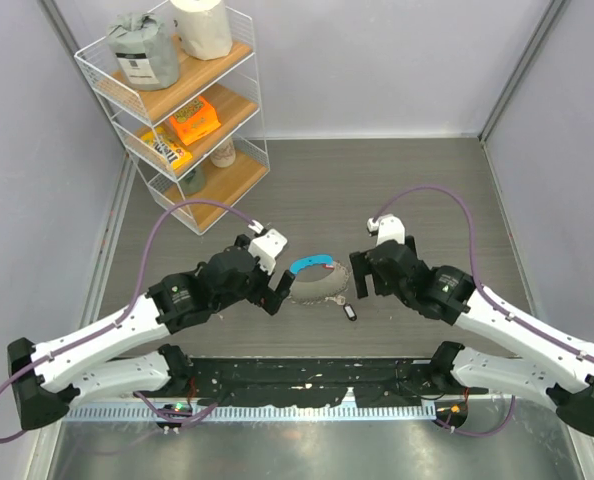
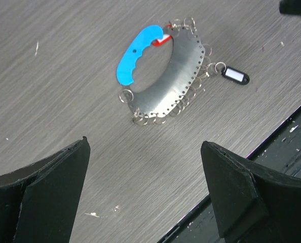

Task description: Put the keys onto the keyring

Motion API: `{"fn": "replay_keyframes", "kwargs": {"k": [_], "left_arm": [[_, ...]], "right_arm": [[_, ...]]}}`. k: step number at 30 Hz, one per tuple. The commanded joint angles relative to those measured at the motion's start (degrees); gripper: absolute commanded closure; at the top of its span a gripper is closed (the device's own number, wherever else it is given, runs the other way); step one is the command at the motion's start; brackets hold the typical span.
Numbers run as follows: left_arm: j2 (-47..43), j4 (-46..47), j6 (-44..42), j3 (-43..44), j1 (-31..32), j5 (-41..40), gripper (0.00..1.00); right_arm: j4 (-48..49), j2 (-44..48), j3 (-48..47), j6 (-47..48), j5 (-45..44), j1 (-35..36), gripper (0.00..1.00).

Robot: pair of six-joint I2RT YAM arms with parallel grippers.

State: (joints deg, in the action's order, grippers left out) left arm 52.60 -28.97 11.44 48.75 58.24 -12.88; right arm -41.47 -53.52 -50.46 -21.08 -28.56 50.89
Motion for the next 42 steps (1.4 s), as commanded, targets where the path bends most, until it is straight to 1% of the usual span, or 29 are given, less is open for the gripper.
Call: {"fn": "replay_keyframes", "kwargs": {"k": [1,4,9,11,14,15,18,22,24,25,26,28,30,32,38,42], "left_arm": [[1.19,3.66,1.48,-0.67,0.21,0.84,0.00],[1.72,4.54,1.48,-0.85,0.21,0.32,0.00],[3.56,5.94,-0.71,-0.24,-0.31,-4.86,0.00],[4.87,6.99,-0.90,0.38,-2.76,-3.30,0.01],[8.82,8.32,1.65,1.78,-8.65,3.55,0.00],[10.49,8.75,2.09,2.57,-9.89,4.70,0.00],[16.03,9.55,2.97,5.20,-11.30,4.80,0.00],[23.68,8.85,4.46,9.78,-11.57,4.54,0.01],[26.05,9.11,5.17,10.83,-12.09,5.06,0.03],[27.28,8.93,5.34,11.36,-12.53,5.67,0.05],[28.16,8.58,5.52,11.89,-13.06,6.20,0.07],[30.10,7.62,6.13,12.59,-14.37,7.25,0.10],[31.33,6.74,7.01,12.60,-15.95,8.66,0.16],[32.30,5.77,8.06,12.42,-16.93,9.63,0.17],[37.48,3.83,11.23,13.04,-17.19,11.74,0.26],[40.65,3.31,11.67,13.82,-17.19,12.62,0.33]], "right_arm": [[4.10,3.24,6.31,-5.01,11.76,0.17,0.05],[6.31,3.68,9.41,-6.43,11.78,0.17,0.04],[8.86,3.94,12.13,-9.50,10.80,0.17,0.02],[9.91,4.38,12.75,-10.64,10.63,0.17,0.02],[10.88,4.91,13.54,-11.79,10.63,0.26,0.02],[11.06,5.44,13.63,-12.40,10.63,0.26,0.02],[11.68,6.84,14.86,-13.37,9.40,0.17,0.01],[11.68,7.11,14.51,-13.64,6.85,0.26,0.00],[11.77,6.50,14.25,-13.46,6.50,0.17,0.00],[11.85,6.41,14.16,-13.55,6.84,0.26,0.00],[12.20,6.23,14.07,-13.37,6.93,0.26,0.03],[12.38,6.23,14.42,-13.46,7.29,0.17,0.03],[12.73,6.41,14.68,-13.37,7.29,0.17,0.03],[12.91,6.49,14.95,-13.20,7.20,0.35,0.03],[13.70,5.97,14.86,-12.32,7.29,0.17,0.03],[13.70,5.70,14.86,-12.32,7.99,0.26,0.03]]}}
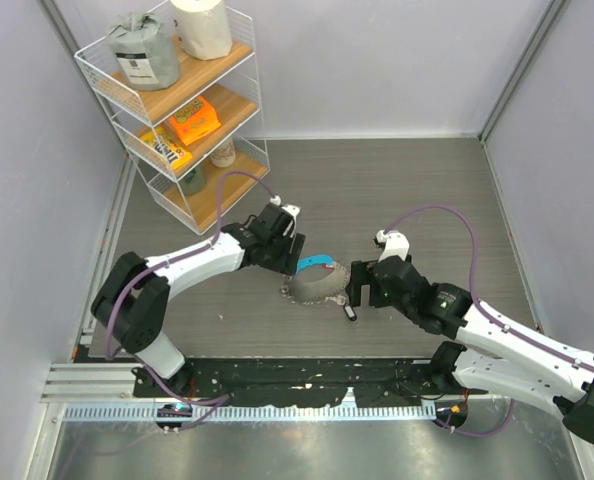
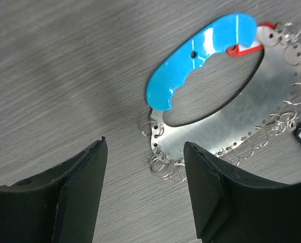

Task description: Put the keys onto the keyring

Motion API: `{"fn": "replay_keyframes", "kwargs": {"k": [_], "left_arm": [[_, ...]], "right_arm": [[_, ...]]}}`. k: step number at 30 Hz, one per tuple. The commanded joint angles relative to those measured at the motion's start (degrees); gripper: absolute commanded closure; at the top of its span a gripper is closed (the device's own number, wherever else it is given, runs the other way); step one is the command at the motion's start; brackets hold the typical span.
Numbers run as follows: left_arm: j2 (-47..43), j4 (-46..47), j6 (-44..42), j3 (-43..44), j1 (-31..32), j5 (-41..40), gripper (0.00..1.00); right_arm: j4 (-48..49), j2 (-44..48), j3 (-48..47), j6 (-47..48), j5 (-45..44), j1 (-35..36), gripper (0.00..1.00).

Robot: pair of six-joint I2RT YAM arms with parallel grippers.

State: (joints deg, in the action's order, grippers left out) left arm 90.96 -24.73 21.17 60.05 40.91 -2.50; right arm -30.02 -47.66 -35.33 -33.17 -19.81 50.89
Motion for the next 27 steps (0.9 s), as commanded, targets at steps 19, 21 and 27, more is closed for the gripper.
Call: {"fn": "replay_keyframes", "kwargs": {"k": [19,21,27], "left_arm": [[5.72,-0.05,0.10,1.47,0.23,6.99,0.47],[6.60,-1.19,0.54,2.26,0.23,5.59,0.46],[8.44,-2.43,1.59,4.28,0.23,3.03,0.41]], "right_arm": [[3.65,1.78,2.72,-0.41,-0.49,0.17,0.03],[3.83,1.87,2.90,-0.50,-0.40,0.17,0.03],[3.83,3.01,3.60,-0.32,-0.05,0.26,0.03]]}}
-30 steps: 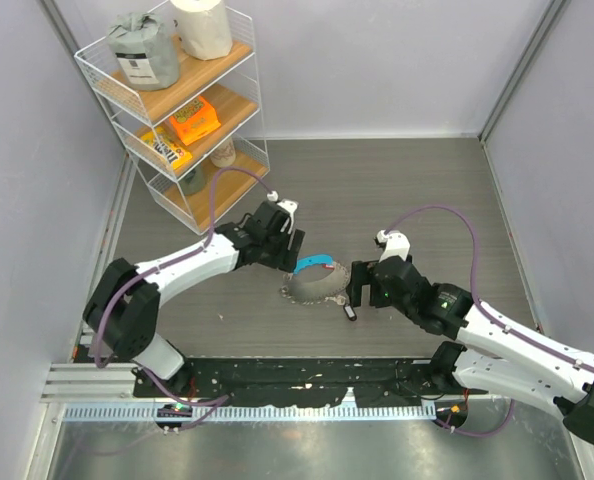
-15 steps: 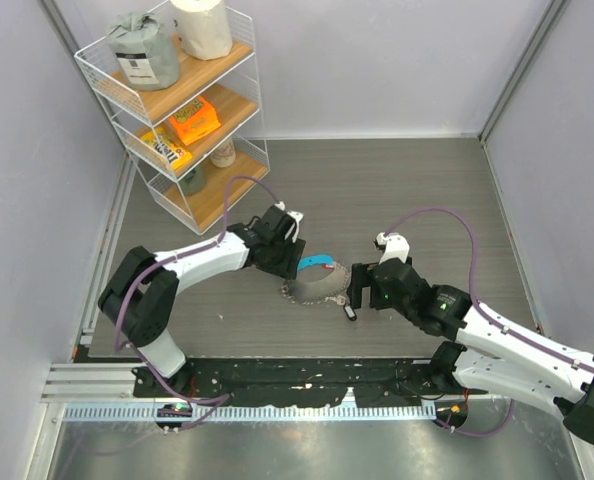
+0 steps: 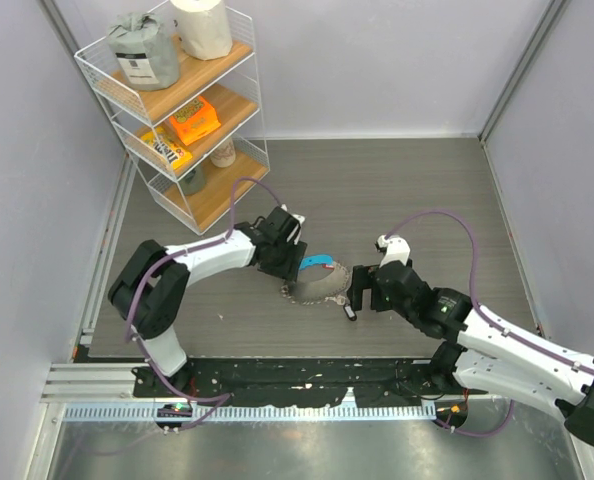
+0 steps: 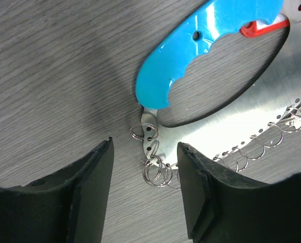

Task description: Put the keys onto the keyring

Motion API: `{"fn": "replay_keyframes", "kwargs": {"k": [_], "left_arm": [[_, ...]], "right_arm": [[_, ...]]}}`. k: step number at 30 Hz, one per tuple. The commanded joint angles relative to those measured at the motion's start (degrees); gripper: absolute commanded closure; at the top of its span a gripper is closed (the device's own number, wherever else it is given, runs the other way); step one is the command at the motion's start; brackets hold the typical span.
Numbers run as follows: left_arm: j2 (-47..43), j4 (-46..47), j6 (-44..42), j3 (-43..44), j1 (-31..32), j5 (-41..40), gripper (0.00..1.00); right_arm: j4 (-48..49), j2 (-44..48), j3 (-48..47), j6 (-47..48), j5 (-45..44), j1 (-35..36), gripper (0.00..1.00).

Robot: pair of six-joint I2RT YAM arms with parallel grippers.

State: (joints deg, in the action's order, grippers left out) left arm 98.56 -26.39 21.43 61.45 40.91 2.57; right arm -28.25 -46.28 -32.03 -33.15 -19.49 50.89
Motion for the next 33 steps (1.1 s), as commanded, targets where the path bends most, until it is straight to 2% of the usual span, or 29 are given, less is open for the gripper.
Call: {"fn": "replay_keyframes", "kwargs": {"k": [1,9,24,33], "left_arm": [[1.19,-0.85,1.42,3.15,0.23,-2.04,0.39],[4.00,-1.29,2.04,5.34,0.67,-2.04,0.39],[4.27,-2.26,2.39,5.44,0.93,-2.04,0.64],[4.09,-1.91,2.47,4.20,0.93,-1.95,0.71]], "right_arm": [[2.15,2.16,0.56,-0.43,-0.38,0.17,0.03],[2.32,3.39,1.53,0.01,-0.03,0.26,0.02],[1.88,5.68,2.50,0.54,0.50,0.17,0.02],[1.53,7.08,3.11,0.10,0.68,0.26,0.02]]}}
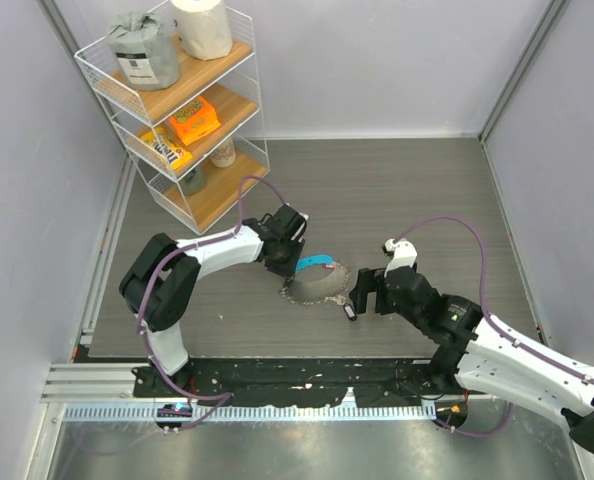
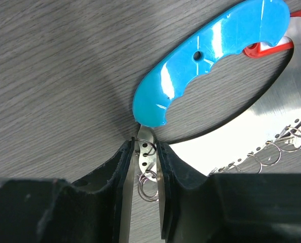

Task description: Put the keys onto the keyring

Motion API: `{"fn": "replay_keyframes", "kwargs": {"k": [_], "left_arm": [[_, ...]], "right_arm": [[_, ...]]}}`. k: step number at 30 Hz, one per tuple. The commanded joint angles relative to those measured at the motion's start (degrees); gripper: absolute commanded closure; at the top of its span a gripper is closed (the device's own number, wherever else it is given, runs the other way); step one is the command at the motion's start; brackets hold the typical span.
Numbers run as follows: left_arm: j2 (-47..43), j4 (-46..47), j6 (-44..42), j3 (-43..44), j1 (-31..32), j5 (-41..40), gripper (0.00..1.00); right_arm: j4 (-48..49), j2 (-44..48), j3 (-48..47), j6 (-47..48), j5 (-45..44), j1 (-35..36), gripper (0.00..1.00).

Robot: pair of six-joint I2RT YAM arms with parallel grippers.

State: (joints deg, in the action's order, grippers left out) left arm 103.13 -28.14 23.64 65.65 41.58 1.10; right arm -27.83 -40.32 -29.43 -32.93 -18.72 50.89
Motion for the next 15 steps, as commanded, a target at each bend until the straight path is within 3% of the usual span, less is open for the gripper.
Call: {"fn": "replay_keyframes", "kwargs": {"k": [1,7,10,12,15], "left_arm": [[-0.56,-0.25,0.27,-0.08,0.17,-0.40,0.73],[-0.65,-0.25,0.09,-0.17,0.17,-0.58,0.81],[-1.18,-0.16,0.00,-0.52,0.25,-0.58,0.91],[-1.53,-0.42,0.00,-0.52,0.25,-0.58,0.90],[-2.32,-0.69,-0.08,-0.70,0.17,-2.51,0.77]], "right_arm": [[1.12,1.20,0.60,-0.21,0.09,0.26,0.02],[0.94,1.56,0.78,-0.47,0.09,0.34,0.02],[1.03,1.73,0.69,-0.38,-0.09,0.17,0.02],[0.94,1.73,0.69,-0.47,0.00,0.17,0.02],[1.12,1.64,0.69,-0.38,0.00,0.26,0.02]]}}
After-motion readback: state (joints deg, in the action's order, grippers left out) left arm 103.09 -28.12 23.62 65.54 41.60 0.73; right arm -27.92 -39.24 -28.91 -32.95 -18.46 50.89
